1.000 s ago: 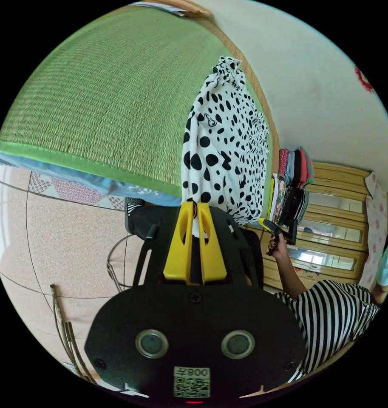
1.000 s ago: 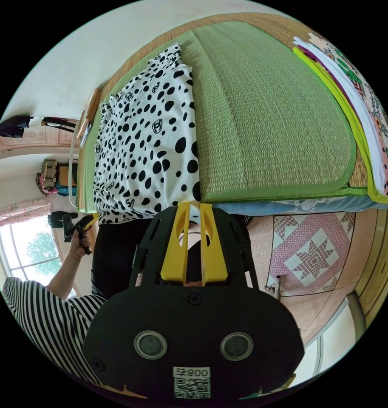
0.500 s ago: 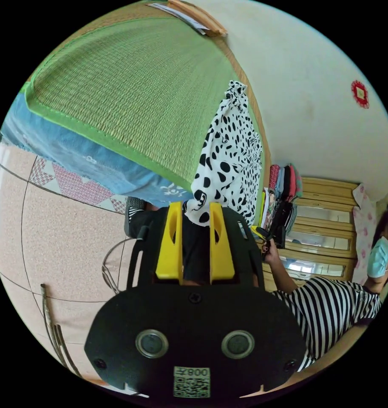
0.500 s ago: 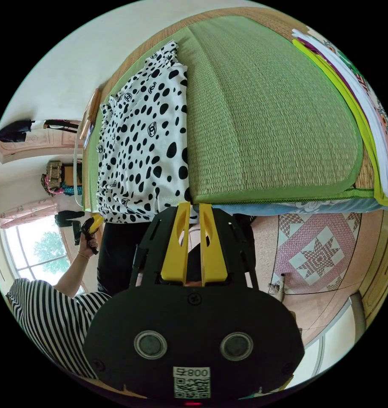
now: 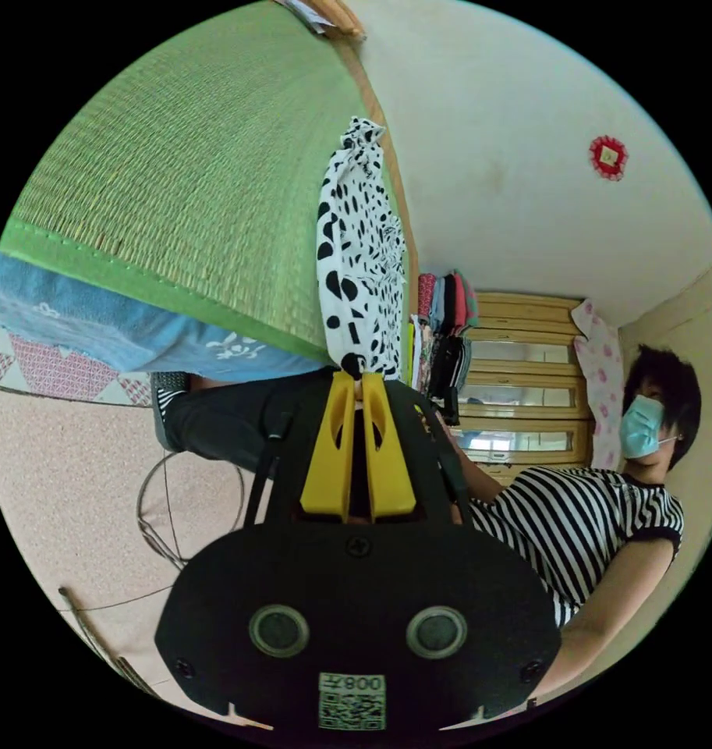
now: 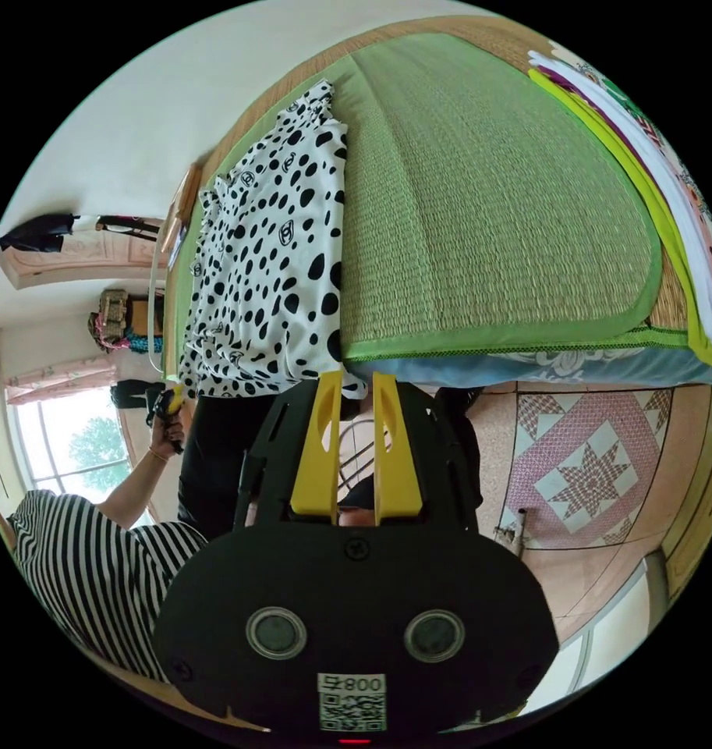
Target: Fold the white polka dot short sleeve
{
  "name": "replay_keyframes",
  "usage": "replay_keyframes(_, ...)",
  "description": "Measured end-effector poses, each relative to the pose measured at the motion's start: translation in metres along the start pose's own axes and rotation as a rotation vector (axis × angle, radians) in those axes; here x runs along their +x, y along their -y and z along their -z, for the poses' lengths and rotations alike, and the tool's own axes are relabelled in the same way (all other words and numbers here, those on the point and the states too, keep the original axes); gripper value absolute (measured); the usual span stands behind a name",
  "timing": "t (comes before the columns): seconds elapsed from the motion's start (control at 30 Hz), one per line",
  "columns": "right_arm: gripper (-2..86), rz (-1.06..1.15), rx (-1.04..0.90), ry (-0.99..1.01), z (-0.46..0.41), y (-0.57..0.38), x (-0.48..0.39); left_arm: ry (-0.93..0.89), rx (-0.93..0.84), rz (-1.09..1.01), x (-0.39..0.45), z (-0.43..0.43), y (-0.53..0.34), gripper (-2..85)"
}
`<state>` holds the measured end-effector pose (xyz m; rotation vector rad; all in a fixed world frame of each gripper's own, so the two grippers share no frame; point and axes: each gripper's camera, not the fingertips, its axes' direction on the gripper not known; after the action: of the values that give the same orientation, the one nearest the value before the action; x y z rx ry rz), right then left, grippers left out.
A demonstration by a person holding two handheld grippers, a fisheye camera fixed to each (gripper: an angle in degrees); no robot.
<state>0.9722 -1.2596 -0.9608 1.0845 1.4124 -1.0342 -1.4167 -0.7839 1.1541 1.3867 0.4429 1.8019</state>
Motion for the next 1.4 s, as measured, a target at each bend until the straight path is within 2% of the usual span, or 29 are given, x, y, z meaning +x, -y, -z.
replay_keyframes(0.1,9.1,0.063,-0.047,-0.023,-0.012,-0.006,0.003,-0.037,-0.001,-0.034,0.015,0.005,0.0,2.0)
replay_keyframes(0.27,10.7,0.183,-0.124,-0.066,-0.043,-0.012,0.003,0.008,-0.046,-0.053,0.029,0.003,0.006,1.8)
replay_keyframes(0.57,13.2,0.314,-0.088,0.0,-0.063,-0.036,0.014,0.067,-0.01,0.007,0.04,-0.002,0.002,1.8)
replay_keyframes(0.83,12.2,0.316,-0.032,0.085,-0.062,-0.044,0.029,0.121,-0.015,0.026,0.056,-0.01,-0.004,1.9)
replay_keyframes(0.97,10.9,0.32,-0.031,0.154,-0.062,-0.052,0.035,0.127,-0.001,0.043,0.058,-0.008,-0.007,1.9)
replay_keyframes(1.13,5.0,0.355,-0.073,0.186,-0.059,-0.06,0.032,0.117,0.017,0.055,0.062,-0.002,-0.012,1.8)
replay_keyframes(1.23,2.4,0.36,-0.069,0.188,-0.043,-0.067,0.03,0.107,0.016,0.045,0.066,0.001,-0.013,1.8)
replay_keyframes(1.4,0.9,0.401,-0.06,0.304,0.007,-0.083,0.024,0.082,0.006,0.024,0.072,0.007,-0.014,1.7)
